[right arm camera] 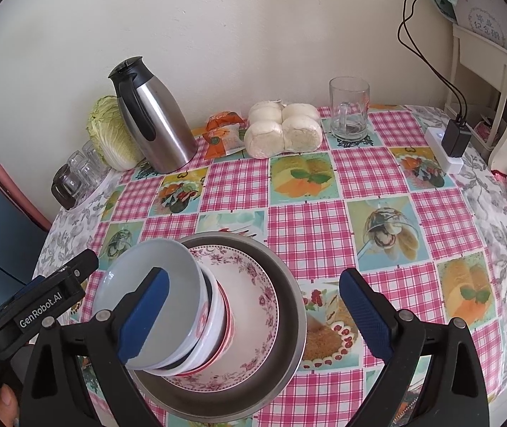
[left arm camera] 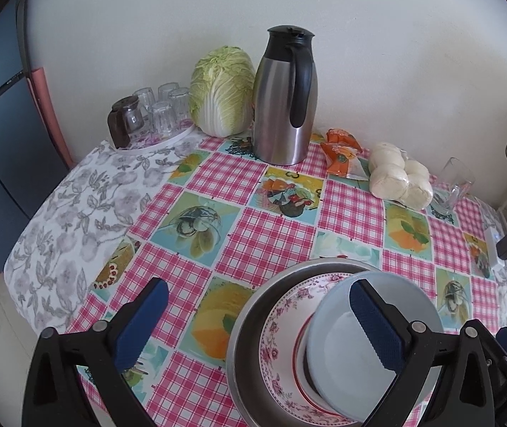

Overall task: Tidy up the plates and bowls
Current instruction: 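Withdraw the right tool up from the stacked bowls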

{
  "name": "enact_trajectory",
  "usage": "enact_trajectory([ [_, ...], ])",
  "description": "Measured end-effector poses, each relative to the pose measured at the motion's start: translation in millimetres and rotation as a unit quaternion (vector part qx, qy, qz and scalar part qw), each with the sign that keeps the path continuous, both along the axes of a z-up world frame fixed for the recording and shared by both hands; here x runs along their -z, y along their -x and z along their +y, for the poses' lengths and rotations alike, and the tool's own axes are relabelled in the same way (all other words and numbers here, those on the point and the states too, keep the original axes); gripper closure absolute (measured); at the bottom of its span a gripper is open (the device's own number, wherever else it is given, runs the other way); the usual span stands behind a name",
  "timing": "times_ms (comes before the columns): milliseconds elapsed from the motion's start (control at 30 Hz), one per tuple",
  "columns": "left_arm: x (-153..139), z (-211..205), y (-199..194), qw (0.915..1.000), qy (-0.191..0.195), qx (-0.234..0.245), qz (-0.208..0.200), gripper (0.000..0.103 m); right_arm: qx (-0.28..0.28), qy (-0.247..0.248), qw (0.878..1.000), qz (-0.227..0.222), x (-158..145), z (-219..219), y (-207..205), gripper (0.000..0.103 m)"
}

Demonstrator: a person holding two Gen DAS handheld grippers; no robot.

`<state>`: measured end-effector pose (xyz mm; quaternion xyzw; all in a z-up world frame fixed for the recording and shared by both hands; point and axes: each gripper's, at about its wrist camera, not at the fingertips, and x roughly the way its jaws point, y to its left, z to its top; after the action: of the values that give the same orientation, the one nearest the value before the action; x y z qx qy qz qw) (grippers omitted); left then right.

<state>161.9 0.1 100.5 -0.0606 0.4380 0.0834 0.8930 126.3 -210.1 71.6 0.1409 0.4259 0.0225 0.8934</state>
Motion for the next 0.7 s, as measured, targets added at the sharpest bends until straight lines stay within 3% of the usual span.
enact_trajectory([
  [700,-3.2,-2.4,49.9,0.9993,0.009,0.011,-0.036,0.0,0.002,0.009,1.0,-0.01,-0.6,-5.4,41.2,0.006],
])
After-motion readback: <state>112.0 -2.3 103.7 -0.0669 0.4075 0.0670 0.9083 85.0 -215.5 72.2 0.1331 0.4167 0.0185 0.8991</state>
